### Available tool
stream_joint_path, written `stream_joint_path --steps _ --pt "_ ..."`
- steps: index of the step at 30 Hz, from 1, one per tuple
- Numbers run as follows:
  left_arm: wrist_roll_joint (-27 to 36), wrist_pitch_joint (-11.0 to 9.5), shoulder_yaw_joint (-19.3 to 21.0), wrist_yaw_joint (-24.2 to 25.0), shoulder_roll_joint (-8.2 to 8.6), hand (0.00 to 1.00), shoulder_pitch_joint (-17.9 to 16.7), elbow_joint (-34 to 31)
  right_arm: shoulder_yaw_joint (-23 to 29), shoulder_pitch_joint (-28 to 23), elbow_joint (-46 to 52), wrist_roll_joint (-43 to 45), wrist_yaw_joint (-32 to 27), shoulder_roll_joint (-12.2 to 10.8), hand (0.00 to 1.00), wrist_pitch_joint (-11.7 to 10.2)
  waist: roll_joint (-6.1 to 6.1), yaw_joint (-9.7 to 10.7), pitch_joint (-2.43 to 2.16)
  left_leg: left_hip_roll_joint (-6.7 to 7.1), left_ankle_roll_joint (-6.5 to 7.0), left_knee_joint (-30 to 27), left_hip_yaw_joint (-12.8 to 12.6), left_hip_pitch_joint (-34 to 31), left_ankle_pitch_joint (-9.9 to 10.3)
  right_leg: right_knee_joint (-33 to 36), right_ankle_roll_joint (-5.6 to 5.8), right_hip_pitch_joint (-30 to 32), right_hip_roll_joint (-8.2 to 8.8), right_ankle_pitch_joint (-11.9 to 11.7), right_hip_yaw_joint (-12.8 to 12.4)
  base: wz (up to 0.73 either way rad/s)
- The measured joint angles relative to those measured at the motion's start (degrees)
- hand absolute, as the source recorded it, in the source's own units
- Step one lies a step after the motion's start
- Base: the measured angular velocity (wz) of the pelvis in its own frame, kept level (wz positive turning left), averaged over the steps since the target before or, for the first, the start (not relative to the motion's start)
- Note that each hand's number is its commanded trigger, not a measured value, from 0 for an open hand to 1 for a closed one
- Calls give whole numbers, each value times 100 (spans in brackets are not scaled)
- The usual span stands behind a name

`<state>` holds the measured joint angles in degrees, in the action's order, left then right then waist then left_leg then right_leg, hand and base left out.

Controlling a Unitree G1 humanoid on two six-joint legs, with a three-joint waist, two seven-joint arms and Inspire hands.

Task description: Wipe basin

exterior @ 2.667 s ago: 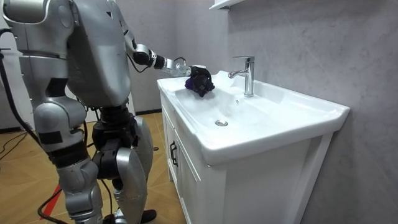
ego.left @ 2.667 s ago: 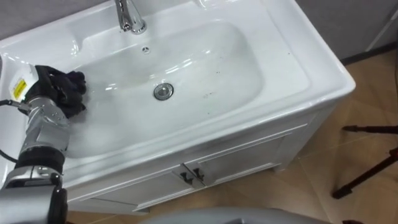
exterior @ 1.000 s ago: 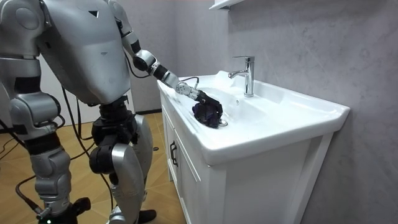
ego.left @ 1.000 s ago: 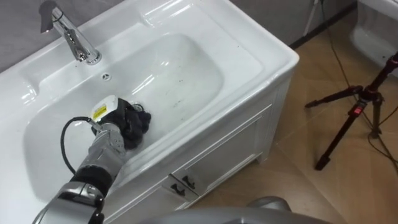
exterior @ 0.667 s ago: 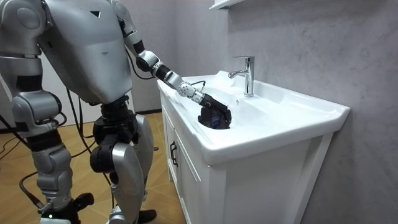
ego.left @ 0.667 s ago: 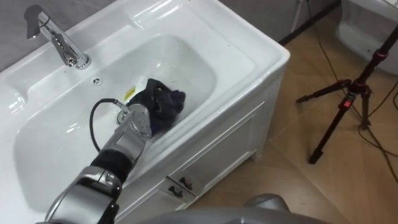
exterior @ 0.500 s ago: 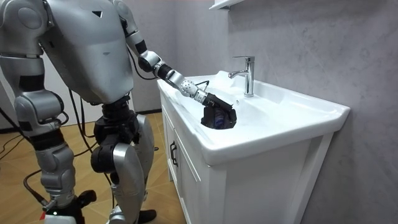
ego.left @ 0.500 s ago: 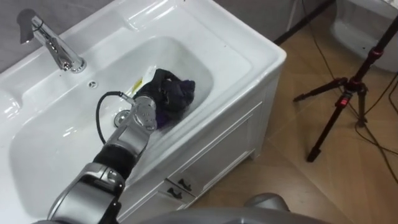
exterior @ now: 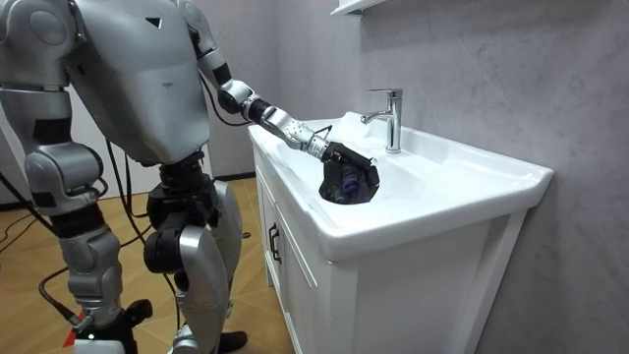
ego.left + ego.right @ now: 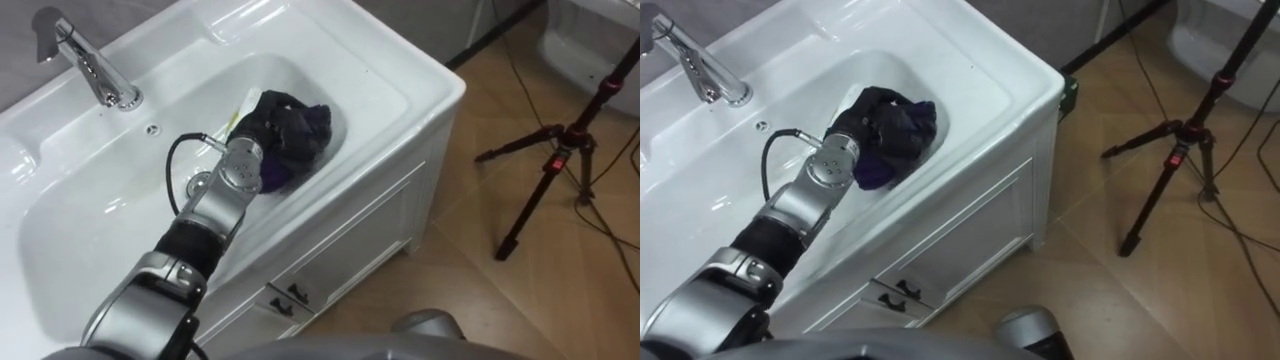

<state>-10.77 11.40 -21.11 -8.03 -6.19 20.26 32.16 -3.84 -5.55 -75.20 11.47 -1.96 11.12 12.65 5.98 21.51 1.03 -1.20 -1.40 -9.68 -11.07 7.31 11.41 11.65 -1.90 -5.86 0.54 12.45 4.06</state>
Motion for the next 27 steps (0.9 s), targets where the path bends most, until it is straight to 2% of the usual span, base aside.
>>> stream_joint_path --steps 7,11,14,16,18,20,21,23,27 --pt "-44 1 -53 153 -137 100 -1 -253 13 62 110 28 4 -10 0 36 -60 -90 27 -5 3 10 3 -17 -2 19 -2 60 -15 -1 -53 -3" --pt "-543 0 -45 202 -135 100 -68 -203 20 84 123 43 3 -17 0 66 -111 -182 28 -14 3 16 -50 -1 -2 18 -10 58 -30 -7 -99 -9" --pt "-740 -9 3 234 -129 100 -213 -85 19 37 95 55 11 -17 0 78 -127 -253 27 -18 2 26 -75 54 -1 1 -11 3 -56 -7 -123 -8" --pt "-743 -16 112 224 -145 100 -400 146 75 -30 160 52 10 -28 0 116 -127 -350 25 -25 2 54 -127 134 -1 1 -12 -17 -77 -6 -226 -23" --pt "-829 -89 321 159 -146 100 -636 324 130 -43 196 57 7 -35 0 117 -148 -450 13 -28 2 61 -112 187 -1 3 -17 -70 -93 -5 -236 -20" --pt "-1011 -186 575 78 -147 100 -783 601 188 -87 199 64 -2 -45 0 113 -202 -492 -22 -24 2 62 -119 245 -1 -18 -19 -123 -93 -4 -233 0" --pt "-1193 -202 780 66 -148 100 -872 752 308 -123 213 70 -36 -49 0 111 -231 -546 -64 -20 1 61 -123 277 0 -43 -20 -160 -92 -3 -240 0" --pt "-1449 -193 1079 -30 -174 100 -948 1066 409 -161 212 68 -136 -48 0 117 -272 -657 -104 -15 15 55 -115 341 11 -104 -18 -258 -87 -4 -234 7" --pt "-1636 -193 1450 -129 -249 100 -1061 1306 528 -274 399 49 -163 -37 0 120 -270 -805 -117 -12 33 46 -120 376 23 -104 -10 -333 -80 -6 -211 6"
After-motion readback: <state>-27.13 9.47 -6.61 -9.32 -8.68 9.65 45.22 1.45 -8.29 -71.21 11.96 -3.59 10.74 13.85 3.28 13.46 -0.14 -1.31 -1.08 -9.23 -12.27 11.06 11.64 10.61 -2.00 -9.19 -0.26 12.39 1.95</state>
